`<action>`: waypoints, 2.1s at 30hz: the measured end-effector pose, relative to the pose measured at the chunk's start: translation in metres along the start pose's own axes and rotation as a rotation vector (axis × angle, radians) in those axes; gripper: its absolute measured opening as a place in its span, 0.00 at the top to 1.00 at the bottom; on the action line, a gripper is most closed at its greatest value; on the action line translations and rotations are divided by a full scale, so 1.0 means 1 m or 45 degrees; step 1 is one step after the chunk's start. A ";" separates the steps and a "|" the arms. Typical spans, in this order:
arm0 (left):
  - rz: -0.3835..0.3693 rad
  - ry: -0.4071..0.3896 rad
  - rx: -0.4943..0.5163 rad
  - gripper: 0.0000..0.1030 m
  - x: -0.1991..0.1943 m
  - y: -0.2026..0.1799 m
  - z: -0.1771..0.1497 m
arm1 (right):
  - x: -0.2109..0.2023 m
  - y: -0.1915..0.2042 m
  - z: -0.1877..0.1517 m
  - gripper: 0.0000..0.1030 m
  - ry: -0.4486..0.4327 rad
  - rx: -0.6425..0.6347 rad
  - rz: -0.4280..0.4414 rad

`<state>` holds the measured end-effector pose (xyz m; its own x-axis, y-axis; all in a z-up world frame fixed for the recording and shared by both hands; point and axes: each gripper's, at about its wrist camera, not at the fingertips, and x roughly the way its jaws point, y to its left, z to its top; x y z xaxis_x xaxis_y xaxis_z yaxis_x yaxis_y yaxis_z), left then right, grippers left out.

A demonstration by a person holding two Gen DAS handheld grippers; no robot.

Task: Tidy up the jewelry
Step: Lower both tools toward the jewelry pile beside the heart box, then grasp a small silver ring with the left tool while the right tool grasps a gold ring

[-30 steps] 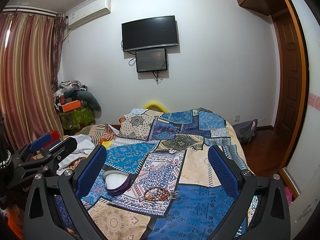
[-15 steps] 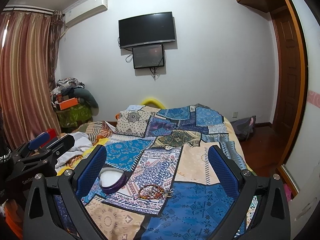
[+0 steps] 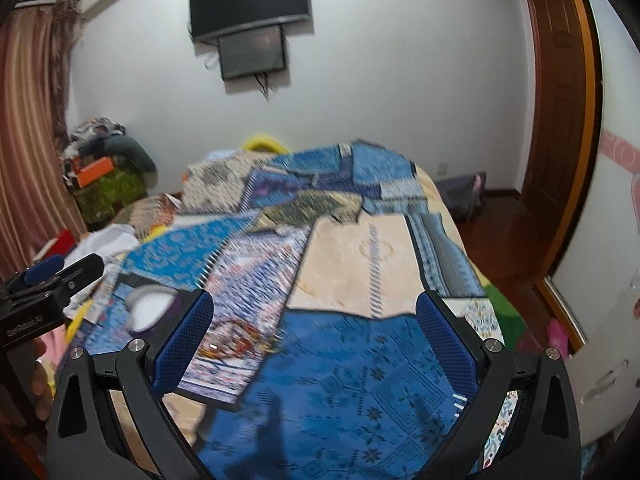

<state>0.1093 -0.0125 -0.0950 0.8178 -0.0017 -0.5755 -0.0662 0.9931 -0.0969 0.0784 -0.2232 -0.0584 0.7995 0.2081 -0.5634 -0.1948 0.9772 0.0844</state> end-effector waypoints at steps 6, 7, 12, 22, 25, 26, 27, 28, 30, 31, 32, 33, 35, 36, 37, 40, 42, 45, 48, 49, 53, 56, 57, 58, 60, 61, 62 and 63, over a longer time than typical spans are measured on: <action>-0.057 0.139 0.021 0.00 0.038 -0.009 -0.015 | 0.025 -0.013 -0.007 0.02 0.096 0.012 0.018; -0.069 0.156 0.026 0.00 0.043 -0.011 -0.018 | 0.029 -0.014 -0.009 0.02 0.115 0.010 0.024; -0.135 0.228 0.057 0.03 0.063 -0.023 -0.025 | 0.047 -0.015 -0.014 0.10 0.180 -0.007 0.088; -0.292 0.335 0.169 0.56 0.078 -0.052 -0.038 | 0.065 0.007 -0.022 0.44 0.261 -0.120 0.217; -0.328 0.368 0.163 0.68 0.083 -0.055 -0.042 | 0.071 0.011 -0.023 0.54 0.287 -0.124 0.259; -0.332 0.368 0.159 0.68 0.082 -0.055 -0.043 | 0.072 0.013 -0.024 0.56 0.293 -0.126 0.270; -0.336 0.366 0.156 0.69 0.082 -0.055 -0.043 | 0.074 0.014 -0.024 0.58 0.297 -0.130 0.274; -0.346 0.367 0.151 0.71 0.082 -0.054 -0.043 | 0.075 0.015 -0.025 0.60 0.301 -0.135 0.279; -0.357 0.371 0.142 0.72 0.083 -0.053 -0.043 | 0.078 0.017 -0.025 0.62 0.309 -0.136 0.287; -0.358 0.372 0.138 0.73 0.083 -0.053 -0.043 | 0.081 0.018 -0.026 0.64 0.315 -0.133 0.292; -0.356 0.371 0.137 0.73 0.083 -0.053 -0.043 | 0.083 0.018 -0.027 0.65 0.322 -0.131 0.297; -0.352 0.368 0.136 0.75 0.081 -0.053 -0.043 | 0.085 0.018 -0.028 0.66 0.328 -0.130 0.298; -0.346 0.359 0.139 0.77 0.080 -0.053 -0.042 | 0.086 0.018 -0.030 0.67 0.328 -0.129 0.303; -0.348 0.353 0.139 0.77 0.079 -0.052 -0.040 | 0.086 0.018 -0.030 0.67 0.328 -0.128 0.307; -0.352 0.346 0.139 0.77 0.077 -0.052 -0.039 | 0.086 0.018 -0.030 0.68 0.328 -0.127 0.311; -0.365 0.331 0.147 0.77 0.072 -0.054 -0.037 | 0.087 0.019 -0.031 0.70 0.329 -0.132 0.315; -0.366 0.329 0.153 0.77 0.072 -0.055 -0.037 | 0.088 0.019 -0.032 0.72 0.329 -0.134 0.319; -0.358 0.328 0.155 0.77 0.072 -0.055 -0.038 | 0.089 0.020 -0.032 0.78 0.333 -0.136 0.323; -0.348 0.321 0.152 0.77 0.070 -0.054 -0.036 | 0.089 0.020 -0.032 0.78 0.329 -0.140 0.321; -0.342 0.313 0.156 0.77 0.068 -0.054 -0.036 | 0.089 0.020 -0.032 0.78 0.327 -0.141 0.320; -0.334 0.289 0.161 0.77 0.061 -0.052 -0.032 | 0.089 0.020 -0.032 0.78 0.326 -0.133 0.321; -0.354 0.292 0.164 0.77 0.061 -0.053 -0.032 | 0.087 0.020 -0.031 0.81 0.325 -0.129 0.324; -0.360 0.296 0.165 0.77 0.062 -0.054 -0.033 | 0.087 0.020 -0.031 0.89 0.328 -0.127 0.330; -0.368 0.301 0.164 0.77 0.063 -0.055 -0.034 | 0.087 0.019 -0.031 0.92 0.332 -0.126 0.329; -0.389 0.310 0.161 0.82 0.065 -0.058 -0.035 | 0.087 0.019 -0.032 0.92 0.332 -0.126 0.327; -0.391 0.314 0.162 0.82 0.067 -0.059 -0.035 | 0.087 0.019 -0.032 0.92 0.332 -0.126 0.327; -0.380 0.318 0.164 0.82 0.069 -0.060 -0.036 | 0.086 0.018 -0.032 0.92 0.331 -0.127 0.326; -0.363 0.324 0.165 0.82 0.073 -0.060 -0.036 | 0.086 0.018 -0.032 0.92 0.332 -0.128 0.326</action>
<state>0.1518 -0.0763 -0.1606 0.6239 -0.2919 -0.7249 0.2288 0.9552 -0.1877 0.1253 -0.1886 -0.1317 0.5489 0.4143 -0.7260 -0.4346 0.8833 0.1755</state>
